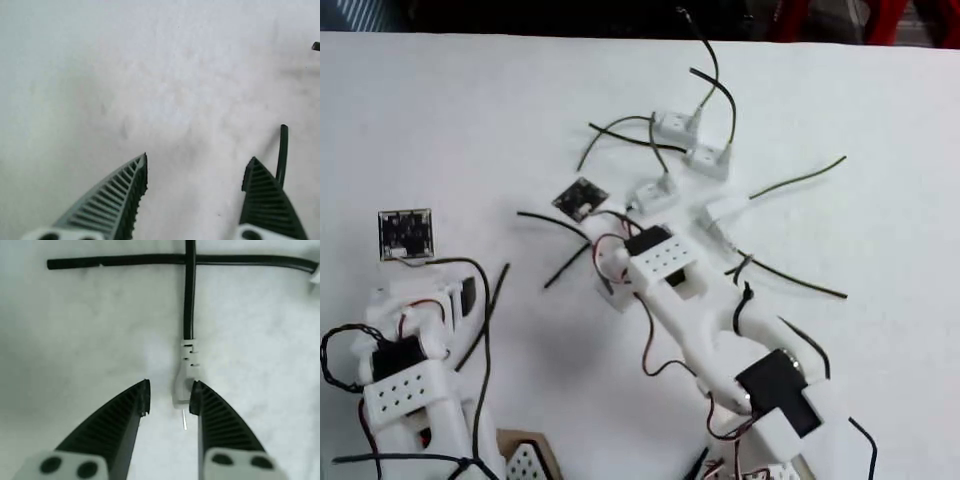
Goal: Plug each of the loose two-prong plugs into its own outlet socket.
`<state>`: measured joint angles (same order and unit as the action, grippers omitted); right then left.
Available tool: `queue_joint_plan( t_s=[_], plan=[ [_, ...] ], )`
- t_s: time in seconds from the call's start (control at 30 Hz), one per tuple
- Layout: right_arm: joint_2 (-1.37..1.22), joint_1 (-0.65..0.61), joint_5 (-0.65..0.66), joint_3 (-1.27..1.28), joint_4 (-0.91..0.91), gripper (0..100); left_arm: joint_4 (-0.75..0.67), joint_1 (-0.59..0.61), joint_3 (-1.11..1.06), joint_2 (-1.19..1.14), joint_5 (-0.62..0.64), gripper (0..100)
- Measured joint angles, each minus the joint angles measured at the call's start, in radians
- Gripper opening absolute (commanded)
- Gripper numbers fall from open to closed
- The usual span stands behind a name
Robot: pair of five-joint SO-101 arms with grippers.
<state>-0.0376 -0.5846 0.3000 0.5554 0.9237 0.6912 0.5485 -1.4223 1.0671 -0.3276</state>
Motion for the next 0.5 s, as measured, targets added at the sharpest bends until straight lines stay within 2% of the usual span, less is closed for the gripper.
queue_joint_plan(
  t_s=[0.23,0.4,0.5],
  plan=[
    [-0.060,0.040,0.055,0.000,-0.006,12.8,0.000,0.000,0.000,0.000,0.000,30],
    [-0.077,0.043,0.061,-0.008,-0.006,1.4,0.000,0.000,0.000,0.000,0.000,30],
    [-0.077,0.044,0.061,-0.005,-0.032,1.9,0.000,0.000,0.000,0.000,0.000,30]
  ],
)
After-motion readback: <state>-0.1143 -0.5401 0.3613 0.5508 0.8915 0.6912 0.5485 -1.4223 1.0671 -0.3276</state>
